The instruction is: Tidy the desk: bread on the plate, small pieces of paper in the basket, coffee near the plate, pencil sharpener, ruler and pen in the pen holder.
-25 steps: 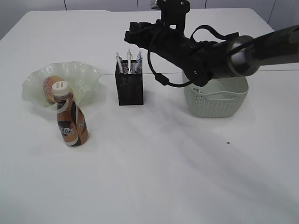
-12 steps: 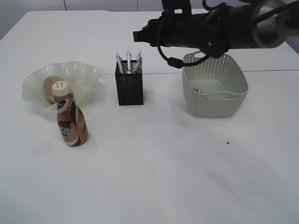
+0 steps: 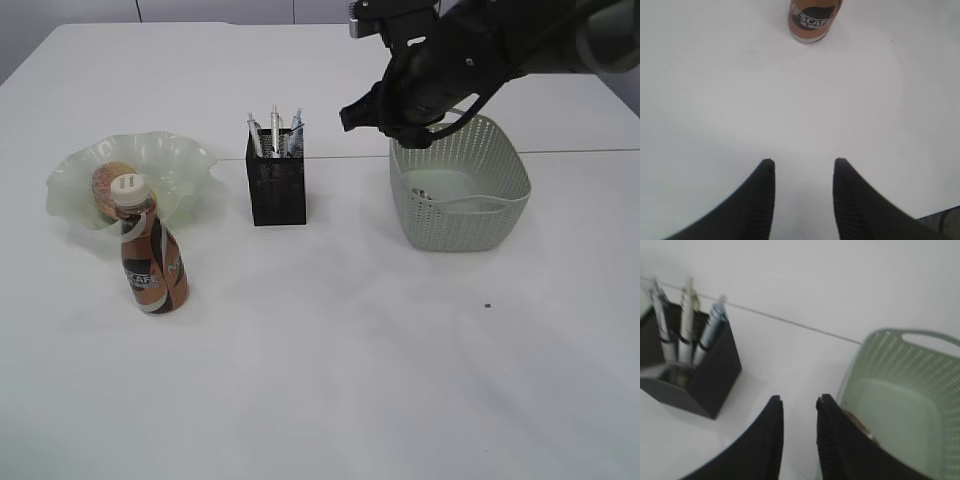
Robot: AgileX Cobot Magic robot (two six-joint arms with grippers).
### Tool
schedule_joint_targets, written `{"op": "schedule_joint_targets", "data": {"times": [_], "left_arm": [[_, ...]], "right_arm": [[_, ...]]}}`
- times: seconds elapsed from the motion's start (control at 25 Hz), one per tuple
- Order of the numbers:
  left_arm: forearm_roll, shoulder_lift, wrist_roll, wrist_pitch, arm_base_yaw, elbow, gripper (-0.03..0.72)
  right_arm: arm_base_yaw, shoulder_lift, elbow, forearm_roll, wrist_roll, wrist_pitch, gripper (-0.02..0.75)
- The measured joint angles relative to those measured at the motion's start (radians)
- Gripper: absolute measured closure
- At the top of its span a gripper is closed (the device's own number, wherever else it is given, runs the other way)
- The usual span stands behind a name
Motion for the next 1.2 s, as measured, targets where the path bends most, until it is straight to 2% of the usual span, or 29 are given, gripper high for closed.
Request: {"op": "schedule_joint_targets", "data": {"times": [0.16, 0.4, 0.56, 0.72, 0.84, 1.04, 1.2], "left_arm": [[-0.003, 0.0, 0.0, 0.0, 0.0, 0.0, 0.398], [-0.005, 0.0, 0.0, 0.01, 0.0, 0.0, 0.398], [-0.005, 0.0, 0.0, 0.01, 0.0, 0.0, 0.398], [-0.005, 0.0, 0.0, 0.012, 0.0, 0.0, 0.389], [-0.005, 0.0, -0.007, 0.019, 0.0, 0.0, 0.369], [-0.003, -0.019, -0.032, 0.024, 0.0, 0.0, 0.357], [0.049, -0.073, -0.085, 0.034, 0.0, 0.0, 0.356]], "right_arm": [[-0.001, -0.027, 0.0, 0.042, -0.099, 0.156, 0.564], [-0.002, -0.061, 0.0, 0.283, -0.383, 0.381, 0.564], [-0.002, -0.07, 0.0, 0.351, -0.452, 0.498, 0.564], [-0.024, -0.096, 0.0, 0.388, -0.463, 0.54, 0.563], [-0.073, -0.126, 0.009, 0.43, -0.465, 0.556, 0.563], [-0.204, -0.205, 0.088, 0.442, -0.467, 0.56, 0.563], [-0.308, -0.304, 0.196, 0.474, -0.463, 0.538, 0.563]]}}
